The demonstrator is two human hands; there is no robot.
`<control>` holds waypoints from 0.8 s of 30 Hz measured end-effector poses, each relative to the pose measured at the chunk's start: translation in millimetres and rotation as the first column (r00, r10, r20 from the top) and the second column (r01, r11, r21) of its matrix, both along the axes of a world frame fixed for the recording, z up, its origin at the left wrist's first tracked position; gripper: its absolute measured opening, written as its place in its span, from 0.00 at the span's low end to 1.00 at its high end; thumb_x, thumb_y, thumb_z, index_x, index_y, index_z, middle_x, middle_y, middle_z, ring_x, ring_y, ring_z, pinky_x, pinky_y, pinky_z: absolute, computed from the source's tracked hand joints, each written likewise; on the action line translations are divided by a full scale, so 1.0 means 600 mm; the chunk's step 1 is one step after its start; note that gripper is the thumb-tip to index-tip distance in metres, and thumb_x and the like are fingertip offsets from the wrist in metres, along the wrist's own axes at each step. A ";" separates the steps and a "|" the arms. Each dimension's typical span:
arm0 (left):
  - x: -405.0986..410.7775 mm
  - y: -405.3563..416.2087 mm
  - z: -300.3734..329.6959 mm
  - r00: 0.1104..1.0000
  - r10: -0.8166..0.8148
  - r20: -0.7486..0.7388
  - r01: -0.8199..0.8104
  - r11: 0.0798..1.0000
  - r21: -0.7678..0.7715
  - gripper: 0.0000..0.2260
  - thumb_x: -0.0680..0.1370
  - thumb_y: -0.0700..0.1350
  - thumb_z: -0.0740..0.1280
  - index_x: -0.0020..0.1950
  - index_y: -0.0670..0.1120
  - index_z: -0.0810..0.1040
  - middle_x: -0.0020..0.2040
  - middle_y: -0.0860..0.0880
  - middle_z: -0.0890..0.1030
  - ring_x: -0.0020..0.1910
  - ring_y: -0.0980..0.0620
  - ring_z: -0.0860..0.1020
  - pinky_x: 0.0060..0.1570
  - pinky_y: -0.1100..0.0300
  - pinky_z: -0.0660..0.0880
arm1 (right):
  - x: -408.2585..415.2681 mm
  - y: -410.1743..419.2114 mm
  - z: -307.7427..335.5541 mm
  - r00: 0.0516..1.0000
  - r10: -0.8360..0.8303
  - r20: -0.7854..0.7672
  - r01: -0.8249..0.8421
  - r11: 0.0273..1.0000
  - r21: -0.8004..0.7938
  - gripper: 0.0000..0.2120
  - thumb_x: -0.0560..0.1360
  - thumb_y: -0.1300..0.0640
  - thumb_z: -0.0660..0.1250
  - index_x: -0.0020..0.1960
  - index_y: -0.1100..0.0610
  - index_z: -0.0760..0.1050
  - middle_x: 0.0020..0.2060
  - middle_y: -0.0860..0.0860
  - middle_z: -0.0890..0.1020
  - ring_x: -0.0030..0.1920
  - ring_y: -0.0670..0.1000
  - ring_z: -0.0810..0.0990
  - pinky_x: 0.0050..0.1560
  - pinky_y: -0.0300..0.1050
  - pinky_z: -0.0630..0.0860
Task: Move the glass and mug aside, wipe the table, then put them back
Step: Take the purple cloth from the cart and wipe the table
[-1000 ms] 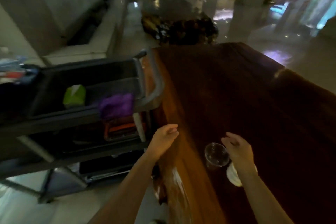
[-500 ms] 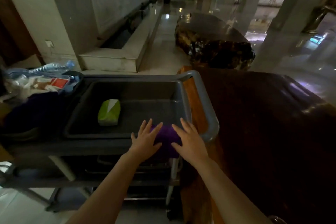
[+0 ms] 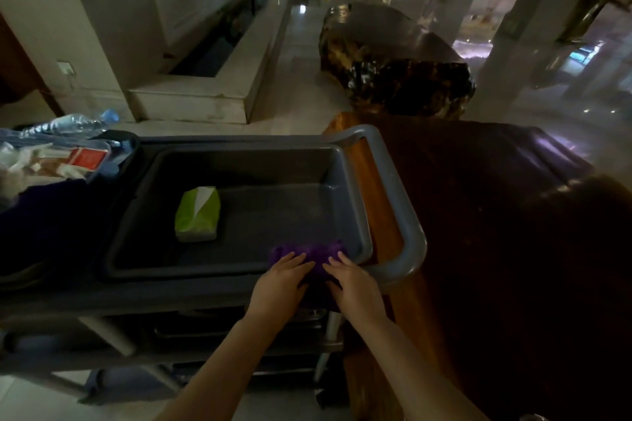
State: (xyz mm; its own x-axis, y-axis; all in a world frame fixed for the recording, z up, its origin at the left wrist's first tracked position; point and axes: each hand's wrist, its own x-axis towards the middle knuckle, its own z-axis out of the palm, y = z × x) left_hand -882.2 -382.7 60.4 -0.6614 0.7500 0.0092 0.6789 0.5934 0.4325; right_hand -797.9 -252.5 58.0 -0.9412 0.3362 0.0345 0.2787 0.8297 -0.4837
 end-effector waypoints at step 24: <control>0.659 0.319 0.123 0.510 -0.849 -0.138 0.849 0.472 0.236 0.21 0.76 0.42 0.64 0.68 0.50 0.67 0.70 0.53 0.70 0.70 0.57 0.64 0.70 0.64 0.55 | 0.790 0.081 0.132 0.544 -0.789 -0.284 0.839 0.519 0.164 0.15 0.75 0.62 0.65 0.61 0.56 0.76 0.59 0.51 0.81 0.64 0.47 0.74 0.64 0.44 0.69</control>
State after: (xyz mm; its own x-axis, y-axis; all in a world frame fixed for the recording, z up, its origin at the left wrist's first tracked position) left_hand -486.9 -191.2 133.9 0.2983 0.9134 0.2772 0.7918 -0.3989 0.4625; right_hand -323.7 -204.0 137.4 -0.2296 0.9062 0.3550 0.8387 0.3693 -0.4002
